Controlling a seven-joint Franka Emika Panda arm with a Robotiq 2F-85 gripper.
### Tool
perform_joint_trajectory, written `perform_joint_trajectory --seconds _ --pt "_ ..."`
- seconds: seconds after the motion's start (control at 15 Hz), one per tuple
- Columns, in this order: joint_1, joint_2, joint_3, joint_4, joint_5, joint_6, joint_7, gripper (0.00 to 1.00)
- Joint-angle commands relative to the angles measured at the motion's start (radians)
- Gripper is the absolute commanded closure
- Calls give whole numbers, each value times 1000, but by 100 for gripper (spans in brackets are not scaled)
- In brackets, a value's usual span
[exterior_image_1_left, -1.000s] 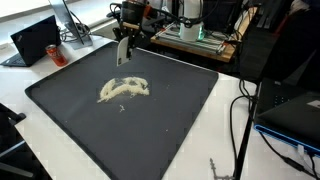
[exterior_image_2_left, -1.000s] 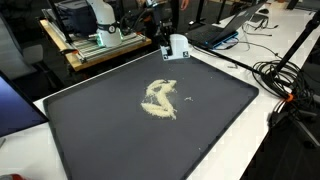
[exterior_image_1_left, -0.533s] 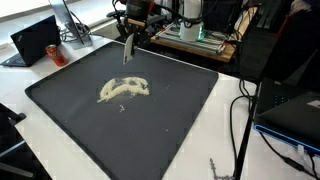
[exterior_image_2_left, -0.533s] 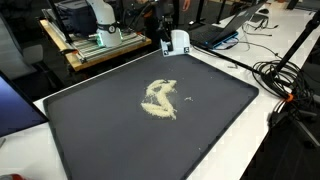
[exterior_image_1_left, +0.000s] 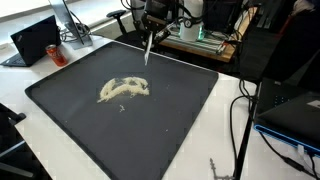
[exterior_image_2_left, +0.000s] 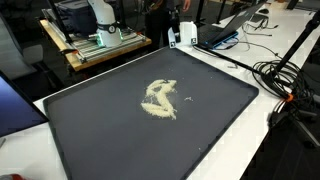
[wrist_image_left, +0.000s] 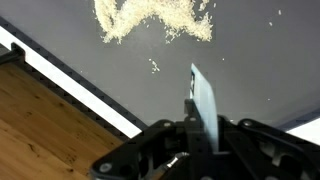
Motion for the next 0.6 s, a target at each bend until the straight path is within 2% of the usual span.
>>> perform_joint_trajectory --seconds 0.0,0.27,0.53 --pt "26 -69 61 -18 -142 -118 113 99" --pt "59 -70 144 -11 -243 -180 207 99" --pt "76 -25 216 21 -349 -299 333 99"
